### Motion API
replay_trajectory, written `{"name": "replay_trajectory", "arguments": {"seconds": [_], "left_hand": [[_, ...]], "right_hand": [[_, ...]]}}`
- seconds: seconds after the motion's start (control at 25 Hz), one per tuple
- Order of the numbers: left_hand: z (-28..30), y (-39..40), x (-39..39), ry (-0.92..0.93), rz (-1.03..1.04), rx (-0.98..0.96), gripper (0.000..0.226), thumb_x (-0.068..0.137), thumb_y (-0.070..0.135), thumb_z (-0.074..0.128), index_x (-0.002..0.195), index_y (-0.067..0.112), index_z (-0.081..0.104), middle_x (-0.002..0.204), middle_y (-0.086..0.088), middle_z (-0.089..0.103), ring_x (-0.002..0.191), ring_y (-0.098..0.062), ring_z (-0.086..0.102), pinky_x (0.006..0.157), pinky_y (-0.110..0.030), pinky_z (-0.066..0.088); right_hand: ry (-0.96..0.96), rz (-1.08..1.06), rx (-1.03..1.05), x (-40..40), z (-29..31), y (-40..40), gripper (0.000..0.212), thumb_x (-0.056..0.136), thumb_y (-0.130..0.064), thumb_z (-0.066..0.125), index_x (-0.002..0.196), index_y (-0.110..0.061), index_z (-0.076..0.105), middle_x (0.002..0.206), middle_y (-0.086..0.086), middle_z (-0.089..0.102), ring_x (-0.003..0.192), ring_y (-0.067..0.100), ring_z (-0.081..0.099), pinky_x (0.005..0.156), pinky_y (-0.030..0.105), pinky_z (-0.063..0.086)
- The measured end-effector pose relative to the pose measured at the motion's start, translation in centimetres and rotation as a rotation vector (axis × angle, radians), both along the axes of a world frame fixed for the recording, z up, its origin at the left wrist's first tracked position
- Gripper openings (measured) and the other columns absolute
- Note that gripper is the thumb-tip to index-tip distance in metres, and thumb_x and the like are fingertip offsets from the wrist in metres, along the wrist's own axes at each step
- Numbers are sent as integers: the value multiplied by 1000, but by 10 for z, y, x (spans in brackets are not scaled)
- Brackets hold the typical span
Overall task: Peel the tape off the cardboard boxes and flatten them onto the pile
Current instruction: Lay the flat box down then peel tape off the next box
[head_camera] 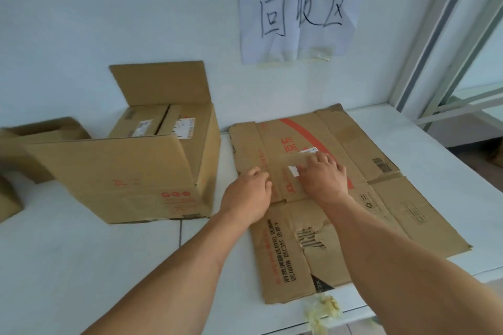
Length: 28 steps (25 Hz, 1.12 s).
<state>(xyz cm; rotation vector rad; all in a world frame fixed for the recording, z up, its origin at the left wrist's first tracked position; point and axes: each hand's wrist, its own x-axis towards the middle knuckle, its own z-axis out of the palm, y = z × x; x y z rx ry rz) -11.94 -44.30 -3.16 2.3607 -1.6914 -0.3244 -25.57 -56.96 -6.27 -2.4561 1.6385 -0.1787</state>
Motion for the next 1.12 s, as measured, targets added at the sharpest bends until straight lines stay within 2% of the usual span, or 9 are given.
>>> {"name": "replay_trajectory", "arguments": {"seconds": [0.2, 0.32, 0.4, 0.48, 0.56, 0.68, 0.84, 1.0, 1.12], "left_hand": [[58, 91, 41, -149, 34, -869, 22, 96, 20, 50, 103, 10, 68, 102, -3, 66, 88, -19, 60, 72, -34, 51], [64, 148, 78, -204, 276, -1168, 31, 91, 21, 59, 118, 5, 62, 121, -16, 56, 111, -22, 51, 94, -28, 42], [64, 174, 118, 76, 604, -1161, 57, 91, 33, 62, 139, 8, 42, 147, -17, 34, 134, -25, 34, 109, -33, 32], [64, 192, 159, 538, 811, -947, 85, 87, 59, 58, 152, 21, 21, 159, -1, 18, 144, -18, 21, 116, -41, 26], [57, 202, 176, 846, 787, -675, 88, 83, 72, 51, 152, 27, 22, 151, 9, 33, 138, -14, 33, 111, -38, 31], [41, 215, 171, 794, 723, -646, 62, 86, 67, 51, 132, 25, 48, 124, 9, 52, 115, -16, 53, 88, -32, 41], [26, 251, 151, 580, 768, -721, 55, 80, 70, 55, 96, 17, 52, 104, -3, 54, 91, -19, 57, 67, -29, 42], [27, 282, 126, 522, 699, -766, 53, 87, 61, 56, 118, 18, 52, 114, 2, 56, 97, -15, 57, 75, -28, 47], [27, 289, 123, 465, 715, -786, 39, 92, 60, 49, 109, 26, 56, 112, 2, 60, 97, -14, 56, 81, -33, 48]], "right_hand": [[-608, 52, 310, 87, 59, 77, 54, 102, -52, 29, 141, -19, 48, 142, 12, 51, 130, 31, 47, 104, 38, 36], [-882, 71, 547, 121, 80, 136, 66, 96, -65, 32, 148, -25, 41, 150, 2, 46, 137, 24, 42, 107, 37, 34], [-945, 35, 674, 132, 83, 161, 69, 93, -69, 36, 151, -32, 33, 152, -5, 41, 140, 21, 38, 109, 40, 32], [-954, 6, 732, 139, 81, 173, 64, 94, -66, 36, 151, -37, 31, 149, -9, 42, 138, 18, 39, 108, 38, 31], [-958, -21, 782, 140, 77, 183, 58, 94, -66, 32, 147, -43, 35, 145, -12, 46, 135, 16, 41, 108, 38, 32], [-1029, -96, 841, 134, 73, 201, 56, 95, -65, 27, 145, -42, 40, 140, -12, 50, 133, 14, 43, 114, 43, 30], [-1078, -181, 878, 114, 78, 237, 68, 96, -70, 23, 150, -31, 36, 141, -9, 45, 138, 16, 36, 115, 40, 23], [-1128, -187, 850, 99, 75, 267, 69, 97, -67, 20, 144, -24, 47, 129, -9, 56, 119, 11, 44, 100, 31, 28], [-1133, -212, 862, 90, 68, 277, 65, 98, -65, 21, 141, -25, 49, 121, -8, 58, 119, 15, 45, 103, 35, 28]]}}
